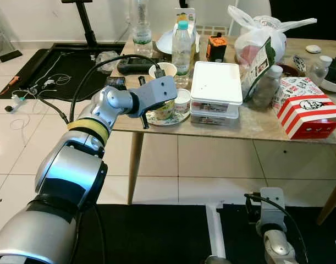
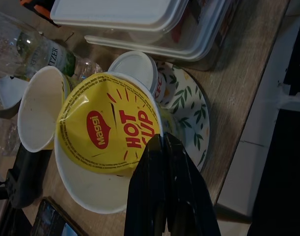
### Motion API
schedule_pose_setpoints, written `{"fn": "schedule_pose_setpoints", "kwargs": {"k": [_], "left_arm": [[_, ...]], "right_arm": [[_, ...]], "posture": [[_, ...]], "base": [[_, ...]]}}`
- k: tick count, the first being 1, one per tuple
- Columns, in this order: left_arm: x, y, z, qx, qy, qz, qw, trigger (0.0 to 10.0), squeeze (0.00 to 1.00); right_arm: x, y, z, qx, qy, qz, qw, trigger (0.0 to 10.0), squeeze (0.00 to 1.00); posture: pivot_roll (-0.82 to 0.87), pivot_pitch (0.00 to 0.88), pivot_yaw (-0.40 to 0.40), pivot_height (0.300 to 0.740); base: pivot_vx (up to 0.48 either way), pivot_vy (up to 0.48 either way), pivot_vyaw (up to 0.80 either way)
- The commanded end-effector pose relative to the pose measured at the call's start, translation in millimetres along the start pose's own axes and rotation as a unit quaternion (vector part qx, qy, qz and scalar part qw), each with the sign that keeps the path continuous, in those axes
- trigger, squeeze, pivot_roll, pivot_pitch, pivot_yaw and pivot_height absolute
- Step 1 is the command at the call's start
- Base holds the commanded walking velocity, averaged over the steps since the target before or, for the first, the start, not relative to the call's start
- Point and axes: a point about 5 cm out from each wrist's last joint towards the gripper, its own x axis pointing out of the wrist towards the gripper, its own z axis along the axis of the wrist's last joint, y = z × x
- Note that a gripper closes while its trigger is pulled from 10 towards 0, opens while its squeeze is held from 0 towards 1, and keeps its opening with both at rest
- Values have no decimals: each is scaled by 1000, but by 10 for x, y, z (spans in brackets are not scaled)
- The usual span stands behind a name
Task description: Restocking fridge
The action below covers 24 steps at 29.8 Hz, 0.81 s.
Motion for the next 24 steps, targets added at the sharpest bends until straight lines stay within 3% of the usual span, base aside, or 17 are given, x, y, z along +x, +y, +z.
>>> {"fn": "schedule_pose_setpoints", "kwargs": {"k": [1, 2, 10, 12, 19, 21, 24], "left_arm": [[-9, 14, -12, 7, 10, -1, 1000, 3804, 0], [-6, 10, -19, 9, 13, 0, 1000, 10000, 0], [-4, 30, -4, 23, 15, 15, 1000, 10000, 0], [-43, 140, 112, 17, -21, 39, 999, 10000, 0], [-148, 303, 256, 0, -80, 64, 995, 10000, 0], [-265, 411, 315, -3, -121, 85, 989, 10000, 0], [-376, 474, 304, -8, -145, 107, 984, 10000, 0]], "right_arm": [[-3, 18, 12, 8, -6, 0, 1000, 10000, 0], [-3, 19, 13, 9, -6, 0, 1000, 10000, 0], [1, 13, 19, 9, -6, -1, 1000, 10000, 0], [2, 6, 22, 9, -7, -2, 1000, 10000, 0], [-3, 6, 15, 10, -7, -3, 1000, 10000, 0], [-7, 11, 8, 10, -6, -2, 1000, 10000, 0], [-12, 18, 1, 10, -6, -1, 1000, 10000, 0]], "posture": [[-30, 52, 1, 740], [-30, 51, 1, 740], [-33, 50, 0, 740], [-34, 51, -1, 740], [-31, 54, 0, 740], [-24, 57, 2, 740], [-19, 60, 5, 740]], "base": [[0, 0, 0], [0, 0, 0], [0, 0, 0], [0, 0, 0], [0, 0, 0], [0, 0, 0], [0, 0, 0]]}}
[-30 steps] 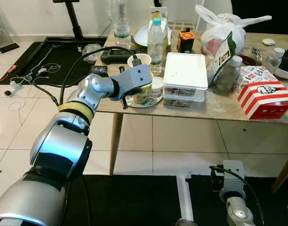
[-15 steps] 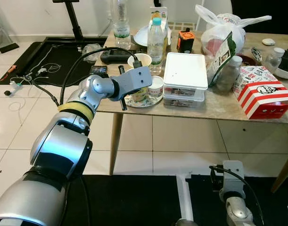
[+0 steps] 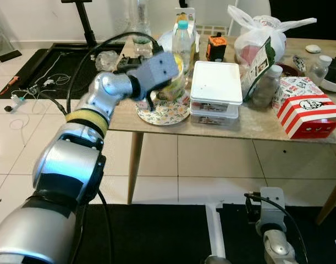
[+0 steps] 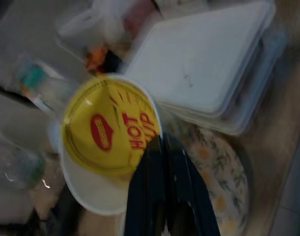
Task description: Restocking fridge
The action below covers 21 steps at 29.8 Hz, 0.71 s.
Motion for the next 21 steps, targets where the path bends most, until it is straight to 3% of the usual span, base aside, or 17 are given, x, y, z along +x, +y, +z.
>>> {"fn": "schedule_pose_setpoints", "kwargs": {"k": [1, 5, 11, 14, 15, 18, 21], "left_arm": [[-114, 73, -27, -4, -14, 22, 1000, 10000, 0], [-187, 90, -84, -19, -15, 47, 999, 10000, 0], [-381, -25, -369, -95, 11, 126, 987, 10000, 0], [-423, -46, -392, -116, 8, 152, 982, 10000, 0], [-475, -44, -387, -131, 1, 185, 974, 10000, 0], [-505, -44, -384, -138, 1, 200, 970, 10000, 0], [-594, -13, -378, -145, 4, 246, 958, 10000, 0]], "right_arm": [[-10, 10, -1, 7, -4, -1, 1000, 10000, 0], [-11, 14, -4, 7, -4, 1, 1000, 10000, 0], [-16, 24, -13, 5, -2, 3, 1000, 10000, 0], [-17, 26, -16, 4, -2, 4, 1000, 10000, 0], [-20, 26, -20, 3, -2, 4, 1000, 10000, 0], [-22, 26, -22, 3, -2, 5, 1000, 10000, 0], [-26, 23, -29, 3, -1, 4, 1000, 10000, 0]], "posture": [[-19, 60, 5, 740], [-17, 60, 7, 740], [-10, 60, 11, 740], [-10, 61, 12, 740], [-12, 61, 15, 740], [-12, 61, 15, 740], [-8, 61, 15, 740]], "base": [[0, 0, 0], [0, 0, 0], [0, 0, 0], [0, 0, 0], [0, 0, 0], [0, 0, 0], [0, 0, 0]]}}
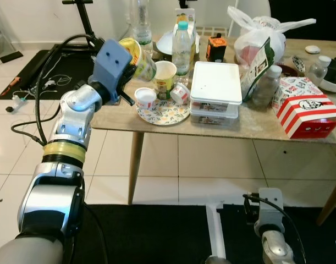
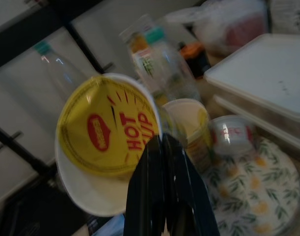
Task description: Restocking fridge
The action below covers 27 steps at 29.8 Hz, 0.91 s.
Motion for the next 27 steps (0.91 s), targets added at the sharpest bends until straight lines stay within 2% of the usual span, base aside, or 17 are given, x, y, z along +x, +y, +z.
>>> {"fn": "schedule_pose_setpoints", "kwargs": {"k": [1, 2, 3, 5, 6, 8, 11, 12, 13, 14, 15, 17, 18, 20, 27], "left_arm": [[-44, 30, -18, -10, 3, 21, 1000, 10000, 0], [-137, 106, -38, 0, 19, 79, 997, 10000, 0], [-137, 106, -38, 0, 19, 79, 997, 10000, 0], [-259, 199, -152, 6, 52, 139, 989, 10000, 0], [-259, 199, -152, 6, 52, 139, 989, 10000, 0], [-353, 266, -267, 2, 86, 184, 979, 10000, 0], [-353, 266, -267, 2, 86, 184, 979, 10000, 0], [-400, 302, -343, 6, 104, 207, 973, 10000, 0], [-400, 302, -343, 6, 104, 207, 973, 10000, 0], [-457, 349, -457, 0, 129, 236, 963, 10000, 0], [-457, 349, -457, 0, 129, 236, 963, 10000, 0], [-577, 433, -647, 0, 174, 288, 942, 10000, 0], [-577, 433, -647, 0, 174, 288, 942, 10000, 0], [-714, 465, -839, -12, 223, 324, 919, 10000, 0], [-813, 412, -968, -14, 260, 341, 903, 10000, 0]], "right_arm": [[-15, -4, -18, 2, -1, 0, 1000, 10000, 0], [-20, -1, -30, 1, 1, 1, 1000, 10000, 0], [-20, -1, -30, 1, 1, 1, 1000, 10000, 0], [-22, 11, -34, 0, 3, 3, 1000, 10000, 0], [-22, 11, -34, 0, 3, 3, 1000, 10000, 0], [-20, 23, -32, 0, 3, 5, 1000, 10000, 0], [-20, 23, -32, 0, 3, 5, 1000, 10000, 0], [-19, 28, -31, 0, 3, 5, 1000, 10000, 0], [-19, 28, -31, 0, 3, 5, 1000, 10000, 0], [-18, 30, -29, 1, 3, 5, 1000, 10000, 0], [-18, 30, -29, 1, 3, 5, 1000, 10000, 0], [-19, 19, -30, 1, 3, 3, 1000, 10000, 0], [-19, 19, -30, 1, 3, 3, 1000, 10000, 0], [-28, -2, -50, 1, 5, 1, 1000, 10000, 0], [-30, 0, -53, 1, 6, 1, 1000, 10000, 0]], "posture": [[-8, 61, 15, 740], [-2, 62, 16, 740], [-2, 62, 16, 740], [4, 61, 17, 740], [4, 61, 17, 740], [5, 61, 17, 740], [5, 61, 17, 740], [5, 60, 18, 740], [5, 60, 18, 740], [0, 61, 20, 740], [0, 61, 20, 740], [-2, 62, 22, 740], [-2, 62, 22, 740], [-5, 64, 23, 740], [-5, 66, 22, 740]], "base": [[0, 0, 0], [0, 0, 0], [0, 0, 0], [0, 0, 0], [0, 0, 0], [0, 0, 0], [0, 0, 0], [0, 0, 0], [0, 0, 0], [0, 0, 0], [0, 0, 0], [0, 0, 0], [0, 0, 0], [0, 0, 0], [0, 0, 0]]}}
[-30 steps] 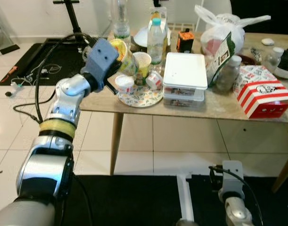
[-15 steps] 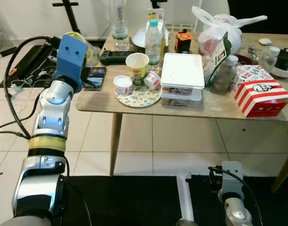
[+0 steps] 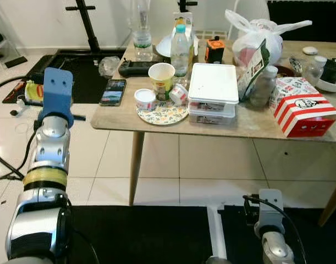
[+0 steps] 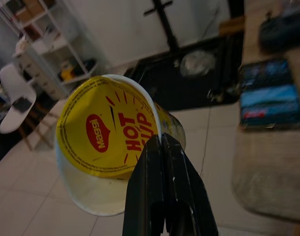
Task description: Restocking fridge
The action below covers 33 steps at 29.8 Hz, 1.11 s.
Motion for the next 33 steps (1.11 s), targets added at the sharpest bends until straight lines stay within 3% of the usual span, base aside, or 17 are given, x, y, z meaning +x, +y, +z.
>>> {"fn": "schedule_pose_setpoints", "kwargs": {"k": [1, 9, 12, 13, 16, 18, 20, 22, 25, 27, 28, 29, 30, 33], "left_arm": [[-7, 84, -62, 12, 14, 17, 1000, 10000, 0], [-42, 52, -324, 24, 64, 20, 997, 10000, 0], [-282, -120, -960, 62, 151, -32, 986, 10000, 0], [-282, -120, -960, 62, 151, -32, 986, 10000, 0], [-440, -178, -1236, 81, 188, -50, 977, 10000, 0], [-440, -178, -1236, 81, 188, -50, 977, 10000, 0], [-606, -250, -1472, 99, 222, -71, 967, 10000, 0], [-606, -250, -1472, 99, 222, -71, 967, 10000, 0], [-847, -478, -1721, 67, 257, -155, 952, 10000, 0], [-847, -478, -1721, 67, 257, -155, 952, 10000, 0], [-1032, -681, -1839, 47, 264, -242, 932, 10000, 0], [-1032, -681, -1839, 47, 264, -242, 932, 10000, 0], [-1111, -743, -1889, 46, 268, -269, 924, 10000, 0], [-1232, -813, -1975, 52, 274, -296, 914, 10000, 0]], "right_arm": [[-20, -9, -35, 1, 3, -1, 1000, 10000, 0], [-17, -2, -32, 1, 3, 0, 1000, 10000, 0], [-24, -1, -52, -2, 8, 1, 1000, 10000, 0], [-24, -1, -52, -2, 8, 1, 1000, 10000, 0], [-36, -11, -79, -4, 12, 1, 1000, 10000, 0], [-36, -11, -79, -4, 12, 1, 1000, 10000, 0], [-48, -30, -108, -6, 18, 1, 1000, 10000, 0], [-48, -30, -108, -6, 18, 1, 1000, 10000, 0], [-60, -46, -138, -10, 24, 1, 1000, 10000, 0], [-60, -46, -138, -10, 24, 1, 1000, 10000, 0], [-75, -48, -173, -13, 32, 1, 999, 10000, 0], [-75, -48, -173, -13, 32, 1, 999, 10000, 0], [-83, -50, -192, -15, 35, 1, 999, 10000, 0], [-103, -59, -231, -17, 42, 2, 999, 10000, 0]], "posture": [[-5, 66, 22, 740], [0, 65, 20, 740], [-1, 66, 18, 740], [-1, 66, 18, 740], [-3, 67, 16, 740], [-3, 67, 16, 740], [-2, 67, 13, 740], [-2, 67, 13, 740], [-1, 67, 11, 740], [-1, 67, 11, 740], [-2, 68, 11, 740], [-2, 68, 11, 740], [-3, 68, 10, 740], [-3, 68, 8, 740]], "base": [[0, 0, 0], [0, 0, 0], [0, 0, 0], [0, 0, 0], [0, 0, 0], [0, 0, 0], [0, 0, 0], [0, 0, 0], [0, 0, 0], [0, 0, 0], [0, 0, 0], [0, 0, 0], [0, 0, 0], [0, 0, 0]]}}
